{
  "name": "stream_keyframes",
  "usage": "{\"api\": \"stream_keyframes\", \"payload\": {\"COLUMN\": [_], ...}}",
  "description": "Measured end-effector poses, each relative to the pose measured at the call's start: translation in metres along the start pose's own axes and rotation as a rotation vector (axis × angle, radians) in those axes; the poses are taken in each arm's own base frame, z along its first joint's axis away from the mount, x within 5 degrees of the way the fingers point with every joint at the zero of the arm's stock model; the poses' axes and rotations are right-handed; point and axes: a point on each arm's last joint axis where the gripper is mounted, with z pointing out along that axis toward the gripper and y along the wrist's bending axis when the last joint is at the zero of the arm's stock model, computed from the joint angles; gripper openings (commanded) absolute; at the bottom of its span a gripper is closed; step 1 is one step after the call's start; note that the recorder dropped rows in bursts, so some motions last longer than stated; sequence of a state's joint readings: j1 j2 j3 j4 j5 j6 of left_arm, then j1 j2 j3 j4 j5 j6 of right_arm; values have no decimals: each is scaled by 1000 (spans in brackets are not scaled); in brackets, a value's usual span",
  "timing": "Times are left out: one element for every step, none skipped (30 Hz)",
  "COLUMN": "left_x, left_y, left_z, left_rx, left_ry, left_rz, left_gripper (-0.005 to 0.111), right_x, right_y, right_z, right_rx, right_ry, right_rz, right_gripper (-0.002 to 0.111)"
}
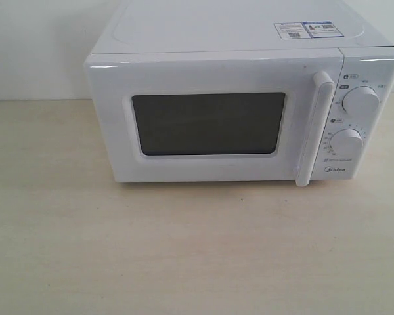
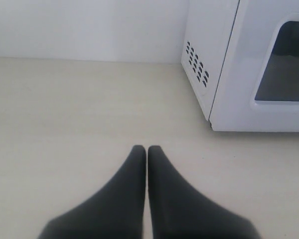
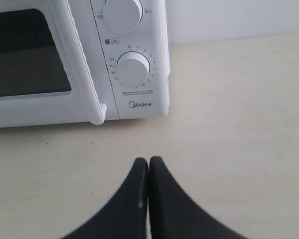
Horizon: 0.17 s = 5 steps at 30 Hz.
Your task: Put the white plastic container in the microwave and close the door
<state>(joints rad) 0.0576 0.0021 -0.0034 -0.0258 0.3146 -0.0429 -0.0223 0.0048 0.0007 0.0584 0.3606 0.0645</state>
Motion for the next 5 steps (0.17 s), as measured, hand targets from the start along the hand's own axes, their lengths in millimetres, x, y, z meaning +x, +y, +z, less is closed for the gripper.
{"api": "stream_keyframes", "payload": {"left_x": [0, 0, 0, 0, 0], "left_y": [0, 0, 0, 0, 0], "left_z": [0, 0, 0, 0, 0], "left_rx": [0, 0, 0, 0, 0], "left_ry": [0, 0, 0, 0, 0], "left_rz": [0, 0, 0, 0, 0], "left_gripper": [4, 4, 4, 4, 4], "right_x": [0, 0, 0, 0, 0], "right_y": [0, 0, 0, 0, 0], "right_z": [0, 0, 0, 0, 0], "right_rx": [0, 0, 0, 0, 0], "right_ry": [0, 0, 0, 0, 0], "right_rz": [0, 0, 0, 0, 0], "right_gripper": [0, 0, 0, 0, 0]}}
